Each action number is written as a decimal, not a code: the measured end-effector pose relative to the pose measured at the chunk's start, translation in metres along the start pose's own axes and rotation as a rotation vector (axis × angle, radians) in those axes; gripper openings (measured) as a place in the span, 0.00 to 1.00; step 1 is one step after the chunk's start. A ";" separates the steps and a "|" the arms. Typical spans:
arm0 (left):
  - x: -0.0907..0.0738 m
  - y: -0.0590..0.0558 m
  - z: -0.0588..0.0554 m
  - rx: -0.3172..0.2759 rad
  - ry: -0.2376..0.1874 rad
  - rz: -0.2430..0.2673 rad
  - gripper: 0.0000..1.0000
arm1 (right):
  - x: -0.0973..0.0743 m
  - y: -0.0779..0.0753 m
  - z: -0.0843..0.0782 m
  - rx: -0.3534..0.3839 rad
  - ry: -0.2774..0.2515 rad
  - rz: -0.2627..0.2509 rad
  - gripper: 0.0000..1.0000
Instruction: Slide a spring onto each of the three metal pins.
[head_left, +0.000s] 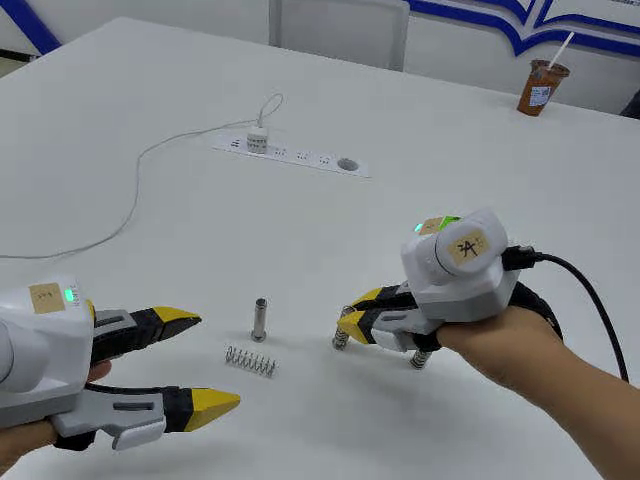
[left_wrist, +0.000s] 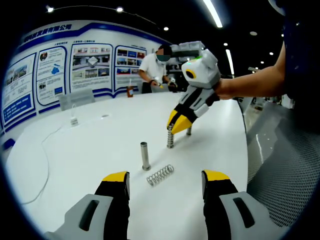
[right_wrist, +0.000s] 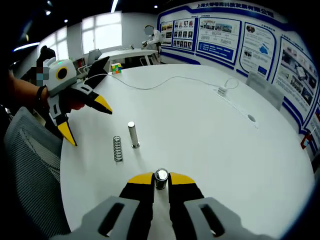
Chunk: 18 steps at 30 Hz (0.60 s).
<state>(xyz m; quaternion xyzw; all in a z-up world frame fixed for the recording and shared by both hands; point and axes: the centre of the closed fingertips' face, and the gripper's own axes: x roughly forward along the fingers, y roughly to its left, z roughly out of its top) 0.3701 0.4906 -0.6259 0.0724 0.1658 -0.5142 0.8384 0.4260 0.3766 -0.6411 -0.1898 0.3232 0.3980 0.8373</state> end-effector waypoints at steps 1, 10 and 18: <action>0.000 0.000 0.000 0.000 0.000 0.000 0.60 | 0.001 0.000 -0.001 -0.003 0.005 -0.001 0.12; -0.001 0.001 -0.001 -0.002 0.000 0.003 0.60 | 0.004 0.000 -0.005 -0.007 0.020 -0.004 0.12; -0.001 0.001 -0.001 -0.001 0.000 0.001 0.59 | 0.004 0.000 -0.006 -0.004 0.022 -0.005 0.13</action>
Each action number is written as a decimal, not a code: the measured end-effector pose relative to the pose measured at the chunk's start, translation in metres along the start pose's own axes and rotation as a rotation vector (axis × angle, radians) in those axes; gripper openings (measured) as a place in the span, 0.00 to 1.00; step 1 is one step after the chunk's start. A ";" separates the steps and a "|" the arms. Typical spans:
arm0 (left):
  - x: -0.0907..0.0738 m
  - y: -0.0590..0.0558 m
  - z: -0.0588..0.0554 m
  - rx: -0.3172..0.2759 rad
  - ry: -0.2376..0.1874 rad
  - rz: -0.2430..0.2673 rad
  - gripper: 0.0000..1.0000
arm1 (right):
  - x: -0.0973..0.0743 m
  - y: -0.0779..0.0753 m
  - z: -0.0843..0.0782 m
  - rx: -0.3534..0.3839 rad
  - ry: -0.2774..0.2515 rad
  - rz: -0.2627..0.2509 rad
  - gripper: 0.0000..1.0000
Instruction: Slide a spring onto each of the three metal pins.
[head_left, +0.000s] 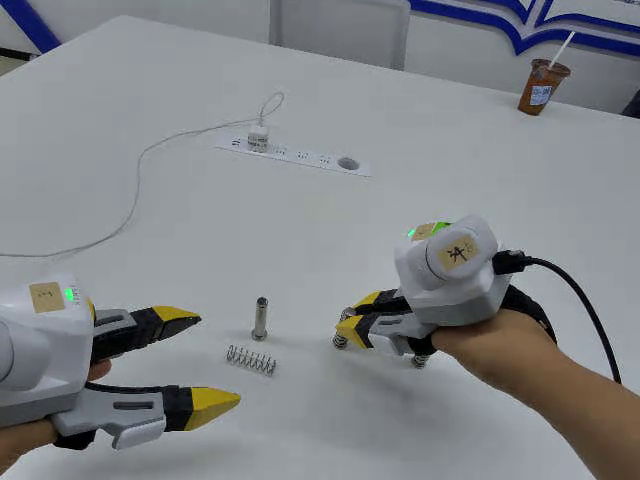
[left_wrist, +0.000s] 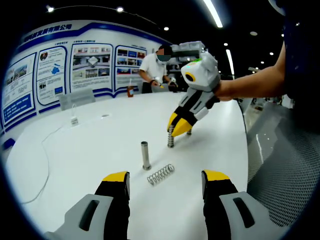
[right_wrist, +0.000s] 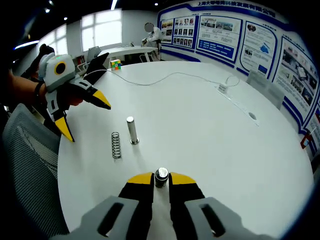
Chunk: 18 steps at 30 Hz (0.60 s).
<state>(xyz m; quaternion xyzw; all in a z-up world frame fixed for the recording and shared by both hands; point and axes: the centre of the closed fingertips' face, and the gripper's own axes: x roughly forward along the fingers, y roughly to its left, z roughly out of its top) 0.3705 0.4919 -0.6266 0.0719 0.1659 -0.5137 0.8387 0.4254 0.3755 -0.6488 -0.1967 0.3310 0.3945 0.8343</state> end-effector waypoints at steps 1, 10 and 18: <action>0.000 0.000 0.000 0.000 -0.001 0.000 0.59 | 0.000 0.000 -0.001 0.002 0.001 0.000 0.13; 0.001 0.000 0.000 0.003 0.002 -0.004 0.59 | -0.008 0.003 -0.009 0.008 0.010 -0.010 0.15; 0.004 -0.003 0.002 0.008 0.000 -0.013 0.59 | -0.014 0.015 -0.020 0.017 0.023 -0.006 0.16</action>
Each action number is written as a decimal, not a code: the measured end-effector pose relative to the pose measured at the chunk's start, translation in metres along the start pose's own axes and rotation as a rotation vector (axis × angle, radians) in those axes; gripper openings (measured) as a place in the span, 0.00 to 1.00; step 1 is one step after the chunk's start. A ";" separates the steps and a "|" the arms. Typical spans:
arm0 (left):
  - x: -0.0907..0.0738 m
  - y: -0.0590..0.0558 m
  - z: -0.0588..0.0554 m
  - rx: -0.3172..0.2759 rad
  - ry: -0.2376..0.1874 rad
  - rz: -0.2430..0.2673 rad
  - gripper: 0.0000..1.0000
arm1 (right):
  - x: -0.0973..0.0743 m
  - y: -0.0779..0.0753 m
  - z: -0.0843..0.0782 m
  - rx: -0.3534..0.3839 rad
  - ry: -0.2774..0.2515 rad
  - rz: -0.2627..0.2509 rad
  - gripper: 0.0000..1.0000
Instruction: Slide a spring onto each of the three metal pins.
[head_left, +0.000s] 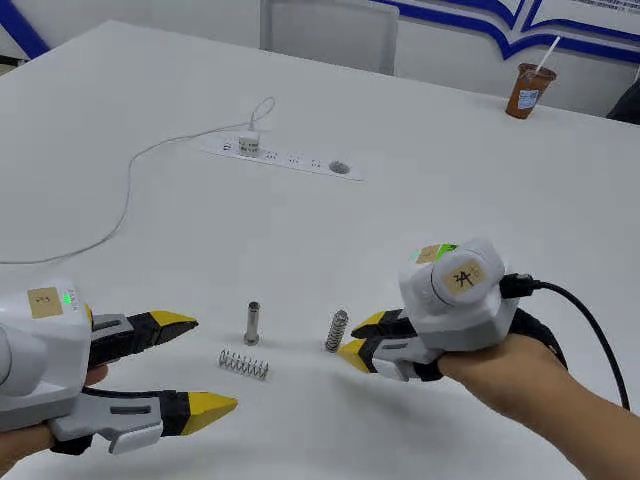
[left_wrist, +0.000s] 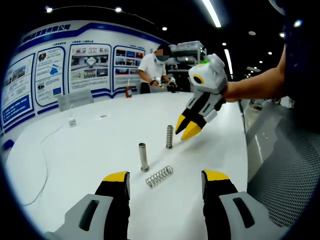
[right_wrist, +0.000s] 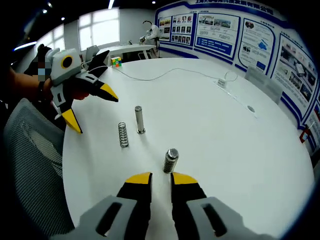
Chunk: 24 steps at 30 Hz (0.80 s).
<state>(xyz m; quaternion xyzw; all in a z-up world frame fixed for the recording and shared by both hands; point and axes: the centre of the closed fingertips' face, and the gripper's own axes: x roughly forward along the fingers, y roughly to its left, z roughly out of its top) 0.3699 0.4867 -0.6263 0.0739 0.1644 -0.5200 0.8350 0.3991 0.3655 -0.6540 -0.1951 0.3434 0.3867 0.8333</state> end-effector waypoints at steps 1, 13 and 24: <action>0.000 0.000 0.000 0.001 0.000 -0.002 0.59 | 0.000 0.003 -0.001 0.000 0.001 0.004 0.16; 0.000 -0.001 0.001 0.009 0.005 -0.007 0.59 | 0.006 0.033 0.008 -0.025 -0.014 0.057 0.16; -0.001 -0.001 -0.002 0.006 0.010 -0.002 0.59 | 0.023 0.053 0.027 -0.080 -0.022 0.120 0.16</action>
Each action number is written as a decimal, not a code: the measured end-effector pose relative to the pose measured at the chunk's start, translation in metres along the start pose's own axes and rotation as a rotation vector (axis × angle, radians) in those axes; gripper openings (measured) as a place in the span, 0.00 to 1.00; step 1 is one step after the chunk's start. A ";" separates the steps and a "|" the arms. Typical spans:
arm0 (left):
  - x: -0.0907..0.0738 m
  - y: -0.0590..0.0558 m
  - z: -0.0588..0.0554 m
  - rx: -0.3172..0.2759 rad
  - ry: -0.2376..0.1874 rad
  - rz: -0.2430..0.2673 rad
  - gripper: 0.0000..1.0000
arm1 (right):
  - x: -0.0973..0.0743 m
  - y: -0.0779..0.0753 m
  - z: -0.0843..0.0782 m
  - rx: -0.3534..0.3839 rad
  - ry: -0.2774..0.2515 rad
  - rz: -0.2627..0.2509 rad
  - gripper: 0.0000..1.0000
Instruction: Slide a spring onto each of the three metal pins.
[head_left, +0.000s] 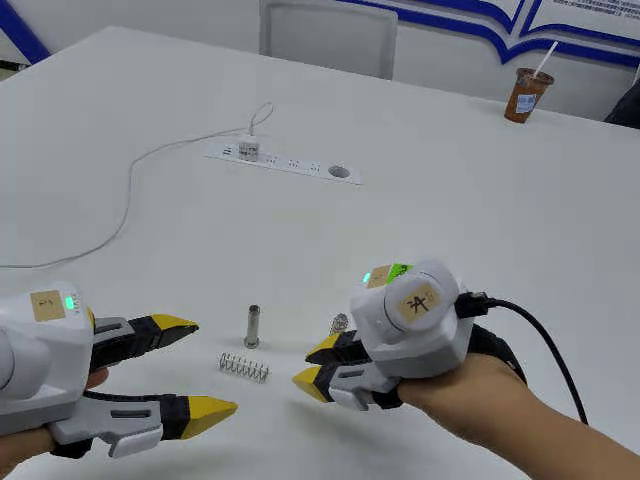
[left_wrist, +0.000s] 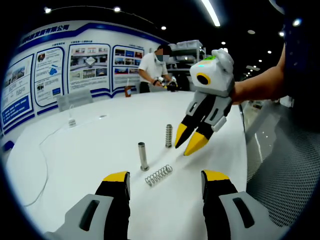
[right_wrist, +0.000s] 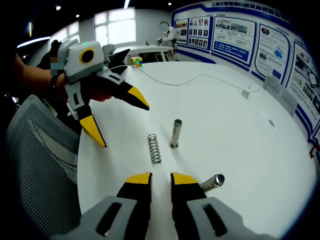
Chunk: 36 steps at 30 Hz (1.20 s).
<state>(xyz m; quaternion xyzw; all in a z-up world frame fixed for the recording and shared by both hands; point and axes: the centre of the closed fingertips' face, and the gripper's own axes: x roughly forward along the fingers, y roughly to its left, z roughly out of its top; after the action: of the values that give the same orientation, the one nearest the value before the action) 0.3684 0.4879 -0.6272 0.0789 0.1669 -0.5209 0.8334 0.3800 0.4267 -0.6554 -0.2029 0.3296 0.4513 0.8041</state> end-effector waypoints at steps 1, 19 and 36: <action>0.000 0.000 -0.001 0.000 0.002 0.000 0.59 | 0.002 0.001 0.002 -0.004 0.001 0.006 0.16; -0.002 0.001 -0.004 -0.005 0.016 0.011 0.58 | 0.037 0.009 0.007 -0.041 0.034 0.068 0.15; -0.002 0.000 -0.005 -0.006 0.022 0.011 0.58 | 0.044 0.010 0.004 -0.061 0.048 0.076 0.12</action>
<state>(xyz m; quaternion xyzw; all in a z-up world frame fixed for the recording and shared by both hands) 0.3669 0.4916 -0.6314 0.0829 0.1772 -0.5150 0.8345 0.3893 0.4605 -0.6841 -0.2252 0.3423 0.4864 0.7717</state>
